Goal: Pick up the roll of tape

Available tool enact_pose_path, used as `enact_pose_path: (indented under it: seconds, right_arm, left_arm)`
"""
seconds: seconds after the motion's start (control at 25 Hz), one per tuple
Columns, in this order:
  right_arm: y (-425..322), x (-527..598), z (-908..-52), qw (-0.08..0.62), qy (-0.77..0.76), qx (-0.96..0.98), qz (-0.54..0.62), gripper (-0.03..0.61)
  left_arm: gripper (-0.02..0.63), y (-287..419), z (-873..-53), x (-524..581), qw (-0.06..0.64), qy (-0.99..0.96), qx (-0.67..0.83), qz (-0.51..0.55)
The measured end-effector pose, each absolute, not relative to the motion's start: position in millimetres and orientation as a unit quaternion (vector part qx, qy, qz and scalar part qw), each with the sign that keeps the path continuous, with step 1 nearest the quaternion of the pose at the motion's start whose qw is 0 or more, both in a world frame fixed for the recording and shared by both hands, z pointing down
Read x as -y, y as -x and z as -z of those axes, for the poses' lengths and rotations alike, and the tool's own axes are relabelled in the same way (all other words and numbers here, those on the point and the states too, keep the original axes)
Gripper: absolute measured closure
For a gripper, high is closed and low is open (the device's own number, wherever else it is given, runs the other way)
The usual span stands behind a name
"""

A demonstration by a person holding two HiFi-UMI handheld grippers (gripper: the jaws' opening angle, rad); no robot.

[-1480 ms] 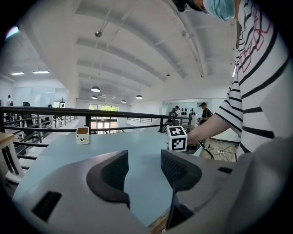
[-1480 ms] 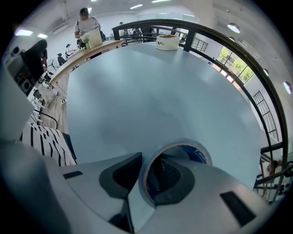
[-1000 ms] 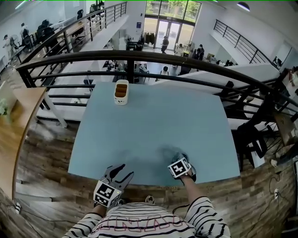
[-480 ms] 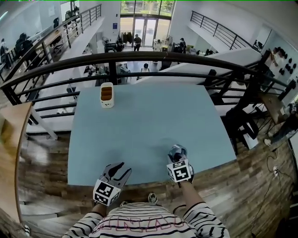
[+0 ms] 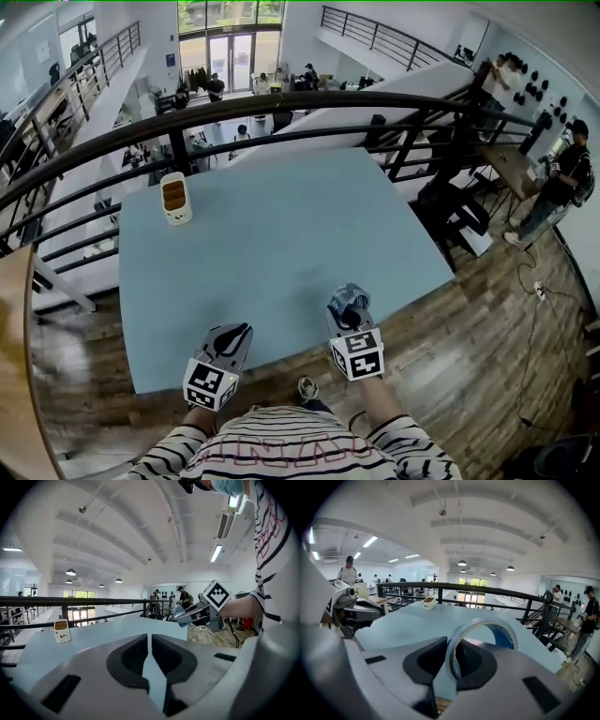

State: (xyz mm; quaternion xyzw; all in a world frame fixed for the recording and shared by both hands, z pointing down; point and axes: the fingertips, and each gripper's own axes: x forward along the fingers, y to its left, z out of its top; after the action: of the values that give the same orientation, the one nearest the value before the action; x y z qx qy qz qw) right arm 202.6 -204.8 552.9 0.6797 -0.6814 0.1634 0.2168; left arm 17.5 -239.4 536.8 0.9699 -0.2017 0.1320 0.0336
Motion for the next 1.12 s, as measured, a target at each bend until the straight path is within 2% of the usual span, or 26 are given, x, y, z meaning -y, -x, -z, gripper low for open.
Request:
enact_pose_path:
  seconds: [0.52,1.12]
  right_arm:
    - [-170.4,150.6,-535.1,0.103,-0.717,0.665,-0.185,0.508]
    - [-148.9,129.8,-539.4,0.086,-0.732,0.649,-0.187,0.509]
  left_arm:
    - [0.583,-22.5,-543.7,220.8,0.013,-0.982,0.132,-0.137]
    - [0.583,-11.8,-546.3,212.5,0.013,-0.983,0.119,-0.138]
